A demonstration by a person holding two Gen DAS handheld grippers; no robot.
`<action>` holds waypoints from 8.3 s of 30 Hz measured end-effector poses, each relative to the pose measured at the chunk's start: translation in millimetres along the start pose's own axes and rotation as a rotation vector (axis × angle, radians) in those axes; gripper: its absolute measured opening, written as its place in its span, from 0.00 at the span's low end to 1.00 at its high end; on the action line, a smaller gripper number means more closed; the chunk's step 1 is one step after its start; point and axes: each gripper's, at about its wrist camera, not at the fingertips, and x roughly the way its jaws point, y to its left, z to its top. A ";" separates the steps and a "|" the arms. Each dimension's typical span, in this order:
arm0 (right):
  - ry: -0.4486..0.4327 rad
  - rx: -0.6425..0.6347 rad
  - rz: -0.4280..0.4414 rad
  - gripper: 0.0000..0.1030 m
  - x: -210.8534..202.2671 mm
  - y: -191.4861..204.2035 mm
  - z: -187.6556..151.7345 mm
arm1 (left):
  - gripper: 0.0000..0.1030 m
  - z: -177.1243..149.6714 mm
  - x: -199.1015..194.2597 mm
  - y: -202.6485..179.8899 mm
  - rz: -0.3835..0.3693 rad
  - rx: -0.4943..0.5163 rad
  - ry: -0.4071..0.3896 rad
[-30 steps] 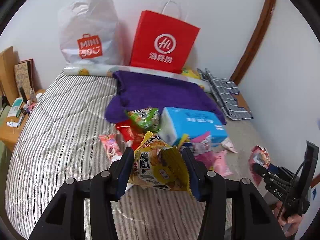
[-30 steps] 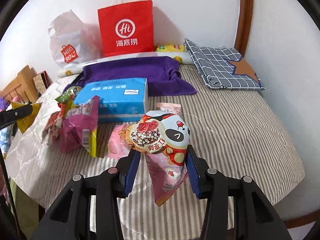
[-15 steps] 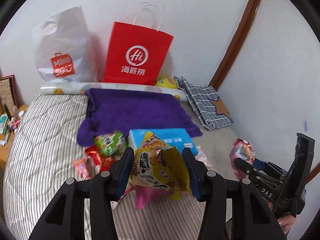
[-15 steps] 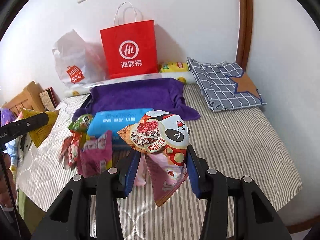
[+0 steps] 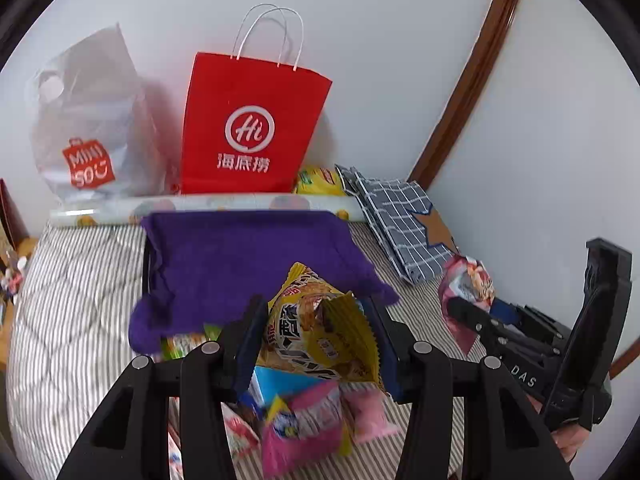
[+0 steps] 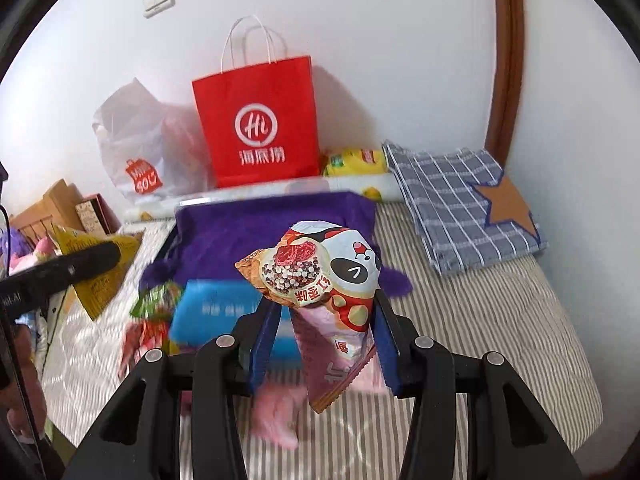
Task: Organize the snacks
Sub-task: 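Carry the yellow chip bag and panda bag with both tools over the purple towel, then open the left tool to drop the yellow bag on the towel while the right releases the panda bag, then grasp the pink wafer packet with the right tool while the left tool returns to the pile, then grasp the pink Lotso snack stick with the left tool, then carry the pink wafer packet and Lotso snack stick with both tools over the purple towel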
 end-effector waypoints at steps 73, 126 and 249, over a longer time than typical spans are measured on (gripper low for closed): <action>0.360 -0.173 0.109 0.62 287.8 8.0 102.4 | 0.46 86.2 200.9 147.5 0.151 -0.155 0.224; 0.220 -0.049 -0.057 0.67 114.4 -29.7 -0.3 | 0.67 110.9 106.1 84.1 0.031 -0.040 0.061; -0.058 0.020 0.074 0.35 -64.0 -1.9 -75.9 | 0.20 -109.4 -57.8 1.4 0.169 -0.053 -0.025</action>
